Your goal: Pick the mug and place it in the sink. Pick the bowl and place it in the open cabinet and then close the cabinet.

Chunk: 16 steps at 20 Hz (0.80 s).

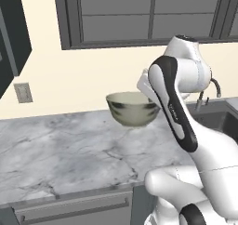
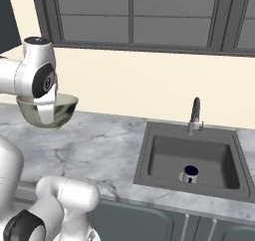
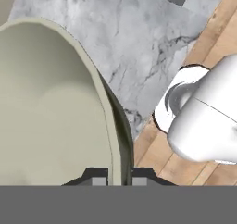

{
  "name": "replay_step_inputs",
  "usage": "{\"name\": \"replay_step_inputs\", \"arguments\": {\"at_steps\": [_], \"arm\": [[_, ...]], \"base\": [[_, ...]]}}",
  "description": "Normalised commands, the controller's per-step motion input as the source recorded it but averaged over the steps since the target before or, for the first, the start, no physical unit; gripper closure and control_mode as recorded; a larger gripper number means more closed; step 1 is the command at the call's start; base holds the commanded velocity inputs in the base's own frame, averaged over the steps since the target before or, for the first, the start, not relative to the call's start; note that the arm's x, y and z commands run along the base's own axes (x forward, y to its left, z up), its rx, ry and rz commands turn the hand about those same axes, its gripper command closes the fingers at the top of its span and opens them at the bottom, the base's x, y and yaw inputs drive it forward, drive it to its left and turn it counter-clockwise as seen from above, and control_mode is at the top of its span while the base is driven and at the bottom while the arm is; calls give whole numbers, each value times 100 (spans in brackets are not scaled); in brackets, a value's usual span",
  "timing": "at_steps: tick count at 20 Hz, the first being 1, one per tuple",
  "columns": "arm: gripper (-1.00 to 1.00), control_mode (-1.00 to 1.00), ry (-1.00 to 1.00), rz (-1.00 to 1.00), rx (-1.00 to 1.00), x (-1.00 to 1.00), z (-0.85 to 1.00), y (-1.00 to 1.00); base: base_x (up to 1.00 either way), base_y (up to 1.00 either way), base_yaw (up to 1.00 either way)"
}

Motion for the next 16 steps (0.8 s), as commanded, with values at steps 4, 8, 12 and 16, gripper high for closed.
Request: {"name": "replay_step_inputs", "arguments": {"at_steps": [4,8,12,16], "arm": [[100,-100,1,-7,-2,-61,22,-1],[100,-100,-1,-10,-8,-69,38,-1],[100,-100,-4,-13,-11,-56,34,0],[100,100,-5,-8,-6,-31,16,0]], "base": [[0,0,0],[0,0,0],[0,0,0],[-43,-3,-8]]}}
